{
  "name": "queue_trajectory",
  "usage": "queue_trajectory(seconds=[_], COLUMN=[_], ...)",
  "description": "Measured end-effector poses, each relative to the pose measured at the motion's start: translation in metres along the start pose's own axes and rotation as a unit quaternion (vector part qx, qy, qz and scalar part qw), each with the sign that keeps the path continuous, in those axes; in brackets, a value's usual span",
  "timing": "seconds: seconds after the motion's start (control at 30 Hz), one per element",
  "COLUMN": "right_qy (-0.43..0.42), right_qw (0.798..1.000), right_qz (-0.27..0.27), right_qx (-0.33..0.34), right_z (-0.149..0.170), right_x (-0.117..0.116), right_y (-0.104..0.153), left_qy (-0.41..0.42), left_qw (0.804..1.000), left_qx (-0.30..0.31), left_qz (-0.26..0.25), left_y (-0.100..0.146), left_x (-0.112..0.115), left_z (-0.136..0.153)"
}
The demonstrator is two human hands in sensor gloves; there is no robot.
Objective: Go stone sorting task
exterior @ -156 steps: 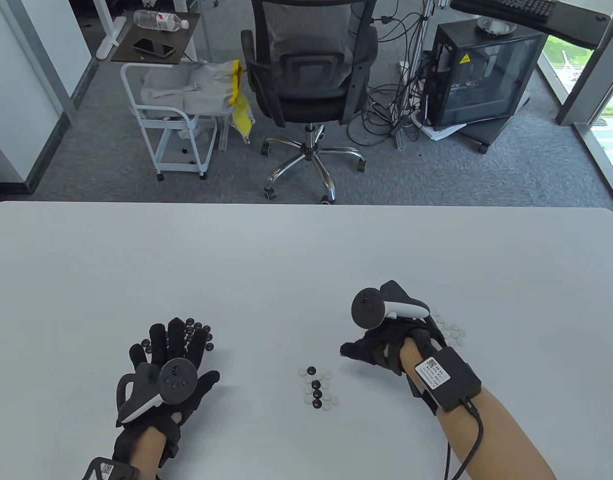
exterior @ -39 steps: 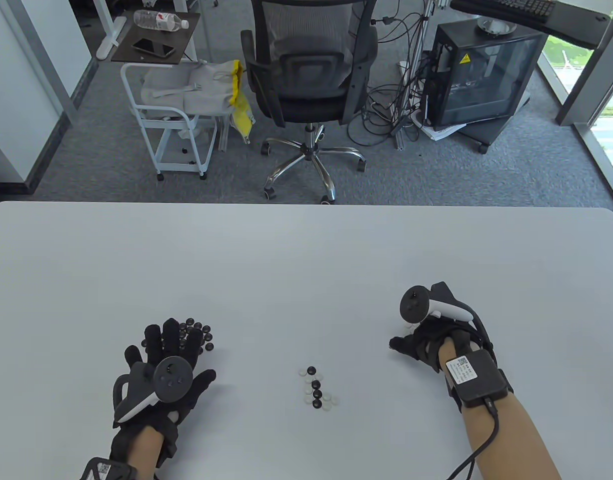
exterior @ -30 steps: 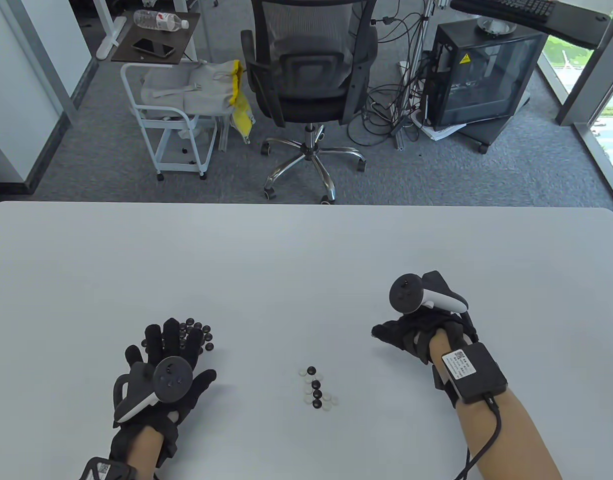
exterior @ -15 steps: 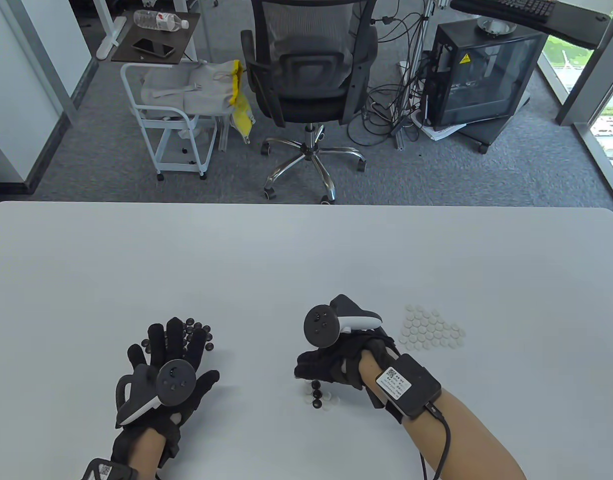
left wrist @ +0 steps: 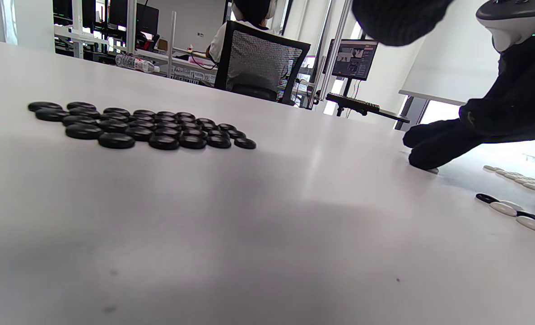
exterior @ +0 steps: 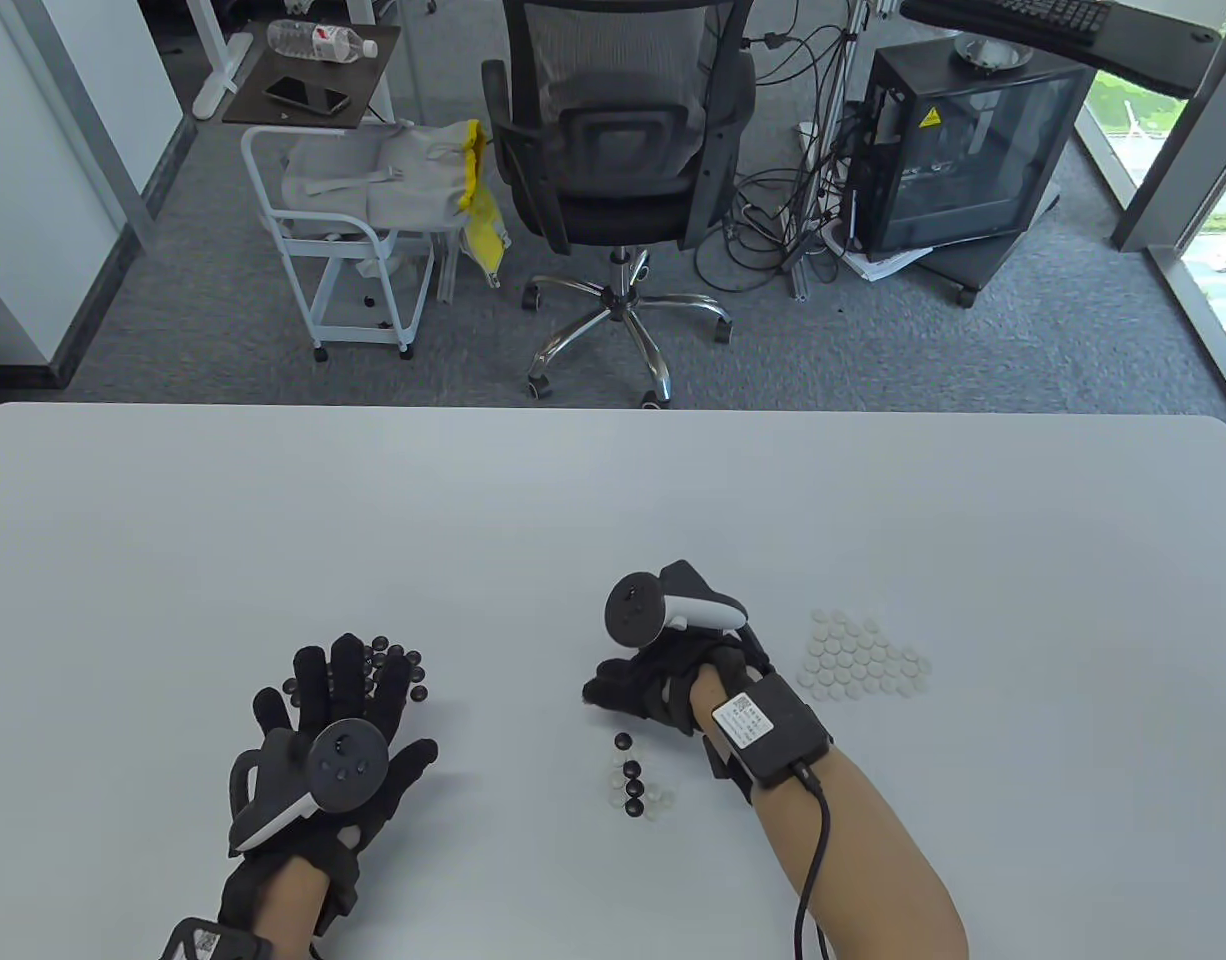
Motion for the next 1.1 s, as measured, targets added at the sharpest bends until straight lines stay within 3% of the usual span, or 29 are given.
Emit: queue_trajectory(seconds=[0.13, 0.23, 0.43, 0.9, 1.1], right_qy=[-0.037, -0.082, -0.108, -0.111, -0.072], right_qw=[0.994, 0.987, 0.98, 0.974, 0.99], right_qz=[0.023, 0.036, 0.056, 0.07, 0.06], right_qx=[-0.099, -0.131, -0.158, -0.187, -0.107], right_z=[0.063, 0.098, 0.127, 0.15, 0.107], right_x=[0.021, 0.023, 0.024, 0.026, 0.032], right_y=[0.015, 0.029, 0.044, 0.058, 0.059], left_qy=[0.004, 0.005, 0.002, 0.003, 0.003], left_qw=[1.0, 1.0, 1.0, 1.0, 1.0], left_qx=[0.002, 0.002, 0.003, -0.001, 0.0], left_qz=[-0.005, -0.006, -0.002, 0.002, 0.001], left_y=[0.001, 0.001, -0.001, -0.001, -0.001], left_x=[-0.002, -0.002, -0.001, -0.001, -0.001], left_z=[0.0, 0.001, 0.0, 0.0, 0.0])
Point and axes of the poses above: the tracker on the back of each hand, its own z axis roughly to the little-finger side, its own y axis roughly from the fingertips to the wrist, x = y × z, the point moved 4 cm from there along -y, roughly from the wrist to the fingertips, and after that the axes turned 1 degree about -y, right-handed, at the moved point
